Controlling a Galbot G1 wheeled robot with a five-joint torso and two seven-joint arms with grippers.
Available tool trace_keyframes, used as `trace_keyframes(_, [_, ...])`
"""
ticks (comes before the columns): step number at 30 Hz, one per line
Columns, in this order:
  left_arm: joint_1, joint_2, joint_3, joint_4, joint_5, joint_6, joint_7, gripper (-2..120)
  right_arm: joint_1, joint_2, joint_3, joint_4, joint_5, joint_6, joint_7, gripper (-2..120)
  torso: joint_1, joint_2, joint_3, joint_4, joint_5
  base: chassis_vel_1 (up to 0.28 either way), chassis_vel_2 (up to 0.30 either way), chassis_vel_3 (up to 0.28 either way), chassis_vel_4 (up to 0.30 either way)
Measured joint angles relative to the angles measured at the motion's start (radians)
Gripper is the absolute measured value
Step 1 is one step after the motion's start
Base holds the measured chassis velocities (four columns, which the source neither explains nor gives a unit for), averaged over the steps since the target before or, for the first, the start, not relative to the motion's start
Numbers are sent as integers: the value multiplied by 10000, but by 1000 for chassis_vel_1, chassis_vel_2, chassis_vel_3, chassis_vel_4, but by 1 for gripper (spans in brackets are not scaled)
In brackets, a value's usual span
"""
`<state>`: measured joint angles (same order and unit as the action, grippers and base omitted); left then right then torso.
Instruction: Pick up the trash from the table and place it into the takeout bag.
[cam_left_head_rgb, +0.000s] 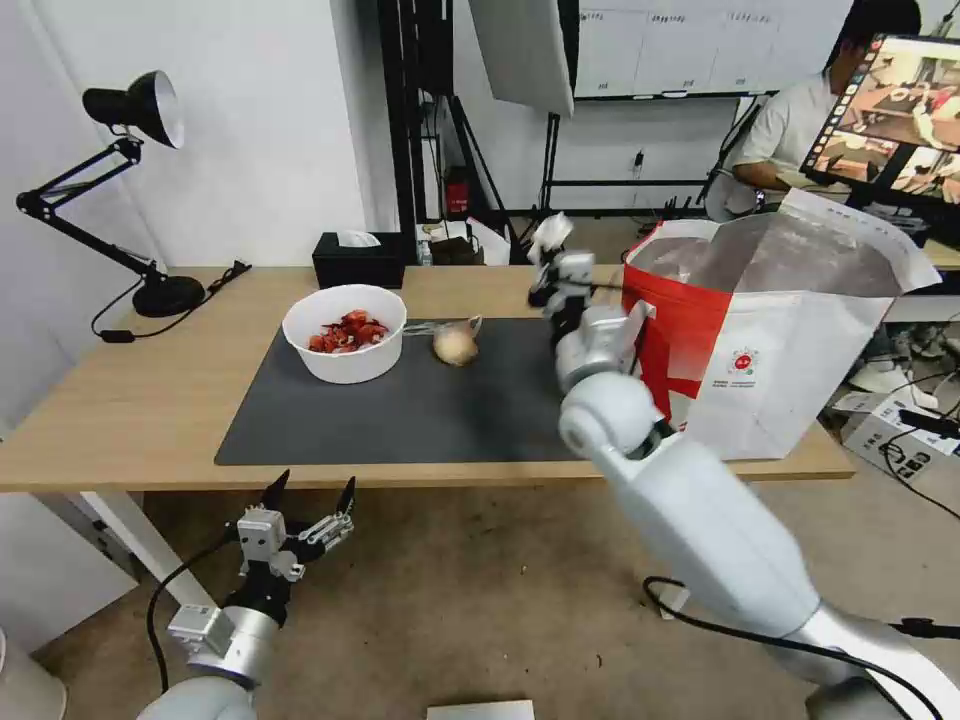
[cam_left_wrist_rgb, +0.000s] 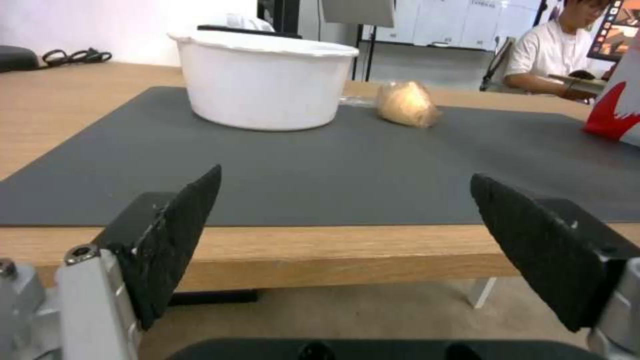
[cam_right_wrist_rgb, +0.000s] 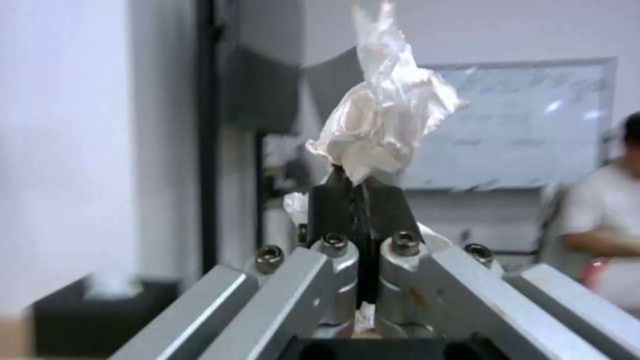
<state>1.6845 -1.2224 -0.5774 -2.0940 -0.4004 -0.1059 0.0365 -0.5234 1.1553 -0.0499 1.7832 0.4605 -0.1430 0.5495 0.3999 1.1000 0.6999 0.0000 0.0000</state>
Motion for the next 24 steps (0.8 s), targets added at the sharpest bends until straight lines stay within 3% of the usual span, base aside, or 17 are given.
trace_keyframes(8, [-132,-37,26,130,-28,12,-1,100,-12,-650,831,255,-1530,-966,1459,0,0,0,0,-1,1,0,0,0,0])
trace_keyframes(24, [-224,-11,50,218,-13,33,9,100,-426,-970,1244,34,-1428,-1354,1941,0,1,-1,1,1,0,0,0,0,0])
